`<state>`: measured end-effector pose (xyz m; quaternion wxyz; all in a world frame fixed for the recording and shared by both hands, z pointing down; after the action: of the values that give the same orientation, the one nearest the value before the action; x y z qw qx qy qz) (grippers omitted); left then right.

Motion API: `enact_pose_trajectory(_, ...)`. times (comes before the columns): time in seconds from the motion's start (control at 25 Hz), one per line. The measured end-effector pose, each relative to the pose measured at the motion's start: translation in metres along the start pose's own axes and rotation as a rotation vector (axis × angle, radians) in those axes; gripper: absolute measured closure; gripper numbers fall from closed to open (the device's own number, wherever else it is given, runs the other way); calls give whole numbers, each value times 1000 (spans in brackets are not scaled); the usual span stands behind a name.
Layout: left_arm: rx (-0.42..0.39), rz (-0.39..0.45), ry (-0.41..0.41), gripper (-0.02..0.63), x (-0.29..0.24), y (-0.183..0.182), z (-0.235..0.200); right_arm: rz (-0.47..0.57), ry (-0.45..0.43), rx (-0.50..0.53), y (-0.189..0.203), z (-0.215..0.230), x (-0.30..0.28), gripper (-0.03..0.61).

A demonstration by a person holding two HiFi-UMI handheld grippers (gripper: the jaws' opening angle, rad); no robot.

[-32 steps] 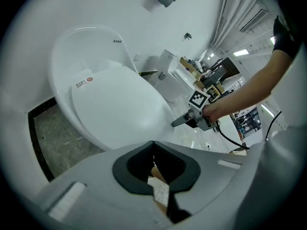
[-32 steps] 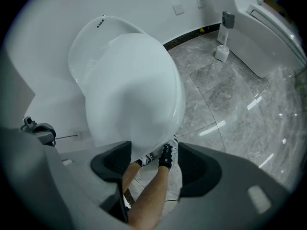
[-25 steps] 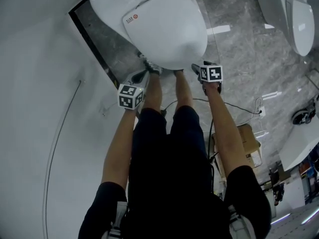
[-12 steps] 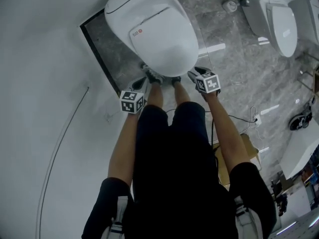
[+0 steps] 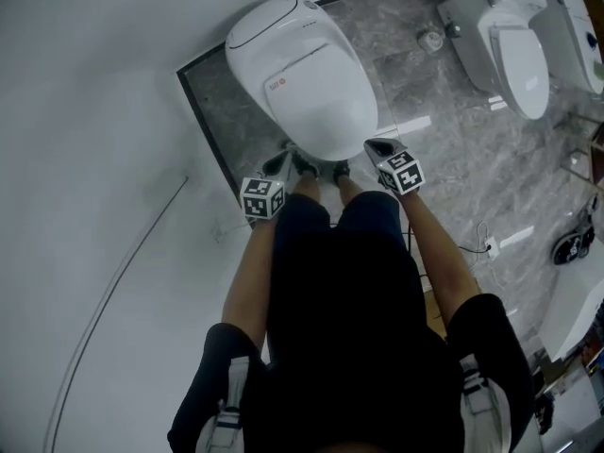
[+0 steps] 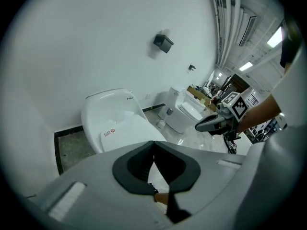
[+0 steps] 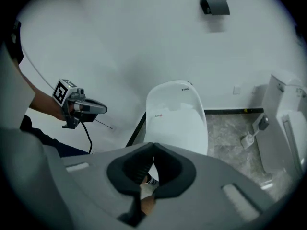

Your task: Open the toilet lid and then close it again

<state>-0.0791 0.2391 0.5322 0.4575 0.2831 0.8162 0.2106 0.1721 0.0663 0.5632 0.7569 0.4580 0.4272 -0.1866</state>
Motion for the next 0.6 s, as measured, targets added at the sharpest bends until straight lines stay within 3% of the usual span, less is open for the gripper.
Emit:
enact_pose_trajectory(0.24,-34,88,-27,603,27,-18,25,95,-12,141,-29,-23,42,575)
enact_pose_trajectory(0.4,-97,149,-47,603,42,-39,43,172,-60,143,-53,-27,64,575)
enact_pose_trajectory(0.6,-123,215,-71,603,60,-52,60,307,-59,146,-74,-31,91,575)
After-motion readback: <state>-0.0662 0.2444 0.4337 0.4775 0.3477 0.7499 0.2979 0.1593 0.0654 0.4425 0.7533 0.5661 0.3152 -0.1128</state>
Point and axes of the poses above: the fingertips, and each gripper's own axes: x backward along the fingers, z to its right, y out of its underside, the point moved 9 cm from there along x, backward along the fingers, and after that the axes turned 13 degrees about y, right-handed, at the moved point
